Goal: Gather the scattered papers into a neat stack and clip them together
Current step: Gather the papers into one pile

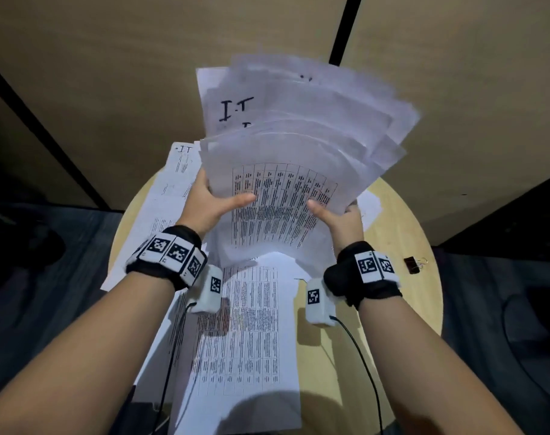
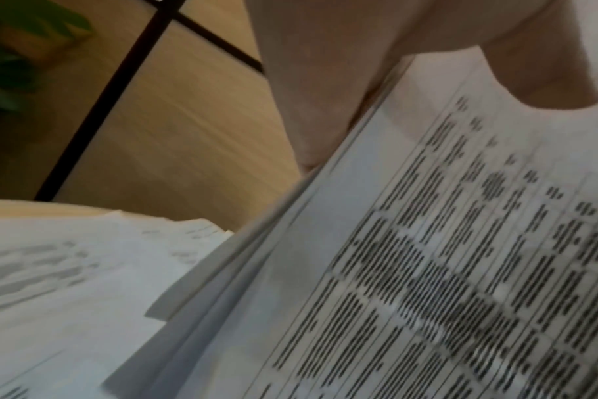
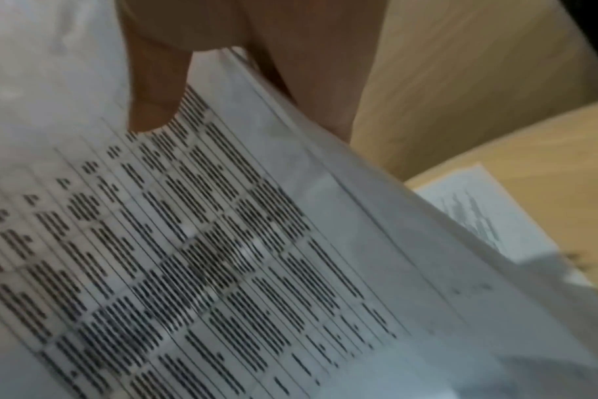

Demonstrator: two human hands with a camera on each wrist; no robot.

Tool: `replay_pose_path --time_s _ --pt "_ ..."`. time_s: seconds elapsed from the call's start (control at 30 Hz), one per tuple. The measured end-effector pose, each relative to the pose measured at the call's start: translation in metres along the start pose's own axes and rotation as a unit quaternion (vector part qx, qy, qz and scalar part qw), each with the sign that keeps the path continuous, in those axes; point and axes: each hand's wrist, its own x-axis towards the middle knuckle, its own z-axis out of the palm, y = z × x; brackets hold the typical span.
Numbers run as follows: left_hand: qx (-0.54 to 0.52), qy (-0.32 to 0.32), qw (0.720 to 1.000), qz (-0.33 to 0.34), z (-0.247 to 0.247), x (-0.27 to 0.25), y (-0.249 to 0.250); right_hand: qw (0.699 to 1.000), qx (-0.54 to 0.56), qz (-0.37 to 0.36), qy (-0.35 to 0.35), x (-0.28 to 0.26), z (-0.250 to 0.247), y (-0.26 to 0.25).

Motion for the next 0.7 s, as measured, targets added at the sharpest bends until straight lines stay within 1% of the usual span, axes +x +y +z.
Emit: replay_pose_path --time_s 0.07,0.13,0.2,0.27,0.33,0.47,0.57,0.63,0.7 --pt "-0.004 -0.011 0.999 -0.035 0.003 -0.002 -0.007 0.998 -0.041 0.037 -0.021 0.003 0.002 0.010" --pt "0.004 0.013 0.999 -0.047 0.009 -0.003 -0.008 0.997 -0.066 0.041 -0.002 0.005 0.004 0.011" --pt "-0.004 0.053 0.998 -0.037 0.011 0.000 -0.012 0.998 -0.046 0.026 0.032 0.005 0.006 0.006" --pt "-0.022 0.071 0.997 -0.018 0.011 0.001 -0.011 0.999 -0.001 0.007 0.040 0.004 0.004 0.002" --pt "-0.038 0.064 0.997 -0.002 0.007 0.000 -0.013 0.999 0.016 -0.002 0.035 0.000 0.001 0.004" --pt "-0.010 0.013 1.000 0.003 -0.003 -0.004 -0.020 0.999 -0.029 -0.015 0.015 -0.005 -0.005 0.008" --pt "-0.020 -0.024 0.999 0.014 -0.007 -0.001 -0.018 0.998 -0.015 -0.049 0.030 -0.006 -0.004 -0.005" --pt "-0.012 -0.023 1.000 0.016 -0.007 0.002 -0.017 0.997 0.011 -0.072 0.036 -0.005 -0.002 -0.016" --pt "0.003 -0.008 1.000 0.019 -0.007 0.008 -0.019 0.996 0.018 -0.082 0.026 -0.004 0.001 -0.025"
